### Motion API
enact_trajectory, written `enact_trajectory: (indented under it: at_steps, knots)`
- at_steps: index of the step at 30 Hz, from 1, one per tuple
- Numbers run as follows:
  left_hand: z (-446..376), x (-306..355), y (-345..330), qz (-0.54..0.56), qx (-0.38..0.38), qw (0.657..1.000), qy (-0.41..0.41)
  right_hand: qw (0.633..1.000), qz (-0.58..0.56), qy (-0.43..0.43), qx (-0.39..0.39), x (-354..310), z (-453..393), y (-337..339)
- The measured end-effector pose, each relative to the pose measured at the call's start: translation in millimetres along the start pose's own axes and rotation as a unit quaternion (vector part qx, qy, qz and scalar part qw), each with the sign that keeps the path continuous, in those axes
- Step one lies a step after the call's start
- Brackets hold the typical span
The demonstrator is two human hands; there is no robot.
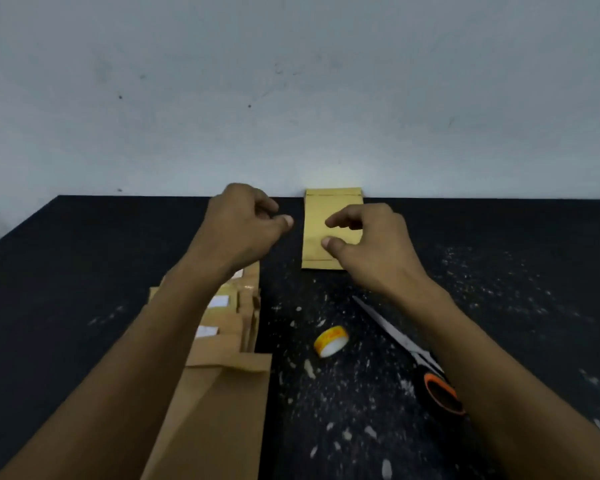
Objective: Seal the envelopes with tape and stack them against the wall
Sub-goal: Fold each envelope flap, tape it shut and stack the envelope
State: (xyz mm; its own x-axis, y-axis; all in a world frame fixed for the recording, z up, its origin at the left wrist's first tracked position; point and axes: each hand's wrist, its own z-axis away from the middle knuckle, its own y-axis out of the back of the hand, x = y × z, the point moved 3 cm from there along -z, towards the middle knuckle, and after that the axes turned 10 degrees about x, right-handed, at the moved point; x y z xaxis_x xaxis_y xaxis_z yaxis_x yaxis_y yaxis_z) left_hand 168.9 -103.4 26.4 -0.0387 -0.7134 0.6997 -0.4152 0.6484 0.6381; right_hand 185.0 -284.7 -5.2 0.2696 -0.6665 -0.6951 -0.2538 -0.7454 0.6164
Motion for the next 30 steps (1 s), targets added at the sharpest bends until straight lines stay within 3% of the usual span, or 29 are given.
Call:
enact_trajectory:
  at_steps: [6, 10, 15, 20, 25, 30]
  knots:
    - [68.7, -13.5, 69.4, -0.044, -0.013, 0.999, 0.004, 0.997, -0.042, 0.049, -0.045, -52.1, 80.8, 6.7]
    - [93.5, -41.5, 84.3, -0.119, -0.092, 0.988, 0.025, 0.995, -0.012, 0.013, -0.096, -53.3, 112.3, -13.9]
    - [109.1, -68.3, 82.4, -0.18, -0.123, 0.974, 0.069, 0.986, 0.013, -0.077, -0.147, -45.5, 127.8, -33.7]
    - [117.3, -68.9, 79.4, -0.161, -0.123, 0.977, 0.071, 0.972, -0.135, -0.15, -0.118, -44.5, 135.8, -29.5]
    - [121.6, -55.4, 83.5, -0.067, -0.117, 0.989, 0.06, 0.92, -0.312, -0.229, -0.064, -40.6, 137.3, -4.5]
    - [134.4, -23.5, 65.7, 0.063, -0.171, 0.981, 0.063, 0.93, -0.297, -0.215, -0.011, -22.0, 140.9, 37.5]
